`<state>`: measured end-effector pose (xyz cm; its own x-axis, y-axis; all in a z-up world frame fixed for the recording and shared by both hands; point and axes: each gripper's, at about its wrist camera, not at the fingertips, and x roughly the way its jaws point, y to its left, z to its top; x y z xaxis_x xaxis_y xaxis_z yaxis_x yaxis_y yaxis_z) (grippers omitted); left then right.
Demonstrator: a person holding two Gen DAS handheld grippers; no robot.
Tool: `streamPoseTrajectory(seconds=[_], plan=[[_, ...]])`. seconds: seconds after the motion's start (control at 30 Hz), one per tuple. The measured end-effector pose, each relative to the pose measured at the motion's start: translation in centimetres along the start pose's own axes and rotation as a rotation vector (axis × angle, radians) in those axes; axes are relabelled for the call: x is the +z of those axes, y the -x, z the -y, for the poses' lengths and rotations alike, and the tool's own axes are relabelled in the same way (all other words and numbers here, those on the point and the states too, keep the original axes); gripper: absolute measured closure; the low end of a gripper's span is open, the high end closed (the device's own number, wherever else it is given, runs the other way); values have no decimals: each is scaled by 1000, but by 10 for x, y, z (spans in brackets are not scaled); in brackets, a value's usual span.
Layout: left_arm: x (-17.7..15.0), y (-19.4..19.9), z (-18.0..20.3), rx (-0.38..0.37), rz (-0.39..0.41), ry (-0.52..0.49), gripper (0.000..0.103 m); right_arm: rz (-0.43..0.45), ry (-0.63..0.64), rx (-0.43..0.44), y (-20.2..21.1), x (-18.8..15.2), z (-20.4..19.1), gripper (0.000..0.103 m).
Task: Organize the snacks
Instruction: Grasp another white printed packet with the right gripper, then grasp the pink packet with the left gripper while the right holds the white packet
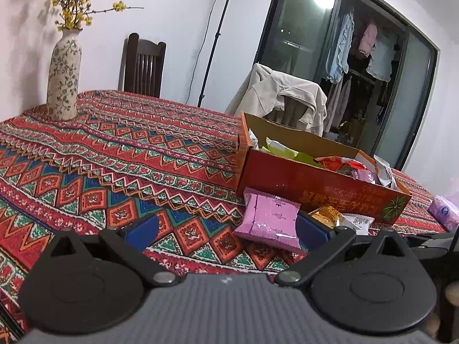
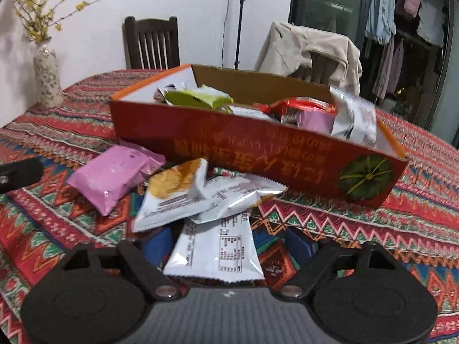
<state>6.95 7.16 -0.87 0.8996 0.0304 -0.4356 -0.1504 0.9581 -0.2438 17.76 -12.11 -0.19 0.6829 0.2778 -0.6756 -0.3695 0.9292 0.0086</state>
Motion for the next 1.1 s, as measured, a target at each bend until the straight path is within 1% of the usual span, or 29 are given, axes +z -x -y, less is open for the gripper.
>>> streamPoseTrajectory(seconds=[0.03,0.1,0.13,0.17,0.2,0.3,0.37,0.53,0.77,0.87,0.97,1.1], plan=[[0,0,-1,-2,-3,4,0,0,-16,12,-1,-1,2,19],[0,-1,-1,-5,-9,8,0,7,-12,16,0,-4,2,22],[0,-2,-1,-5,-10,9,0,12,-11,22,2,-5,2,31],[0,-2,-1,-5,-10,11,0,17,-9,27,5,-5,1,47],[0,-2,-2,-4,-10,13,0,22,-9,31,7,-6,2,52],[0,-2,-2,0,-12,18,0,30,-16,34,16,-10,5,57],[0,-2,-2,4,-13,18,0,49,-21,30,25,-14,8,63],[0,-3,-1,21,-18,15,0,119,-32,6,54,-21,21,63],[1,-4,-1,63,-18,17,0,238,-75,-29,88,-16,44,63],[7,-3,1,67,-18,15,0,267,-88,-33,92,-11,52,63],[15,-6,8,88,-27,-6,0,281,-93,-36,88,-4,54,63],[29,-20,24,98,-69,-46,0,294,-111,-31,72,3,59,63]])
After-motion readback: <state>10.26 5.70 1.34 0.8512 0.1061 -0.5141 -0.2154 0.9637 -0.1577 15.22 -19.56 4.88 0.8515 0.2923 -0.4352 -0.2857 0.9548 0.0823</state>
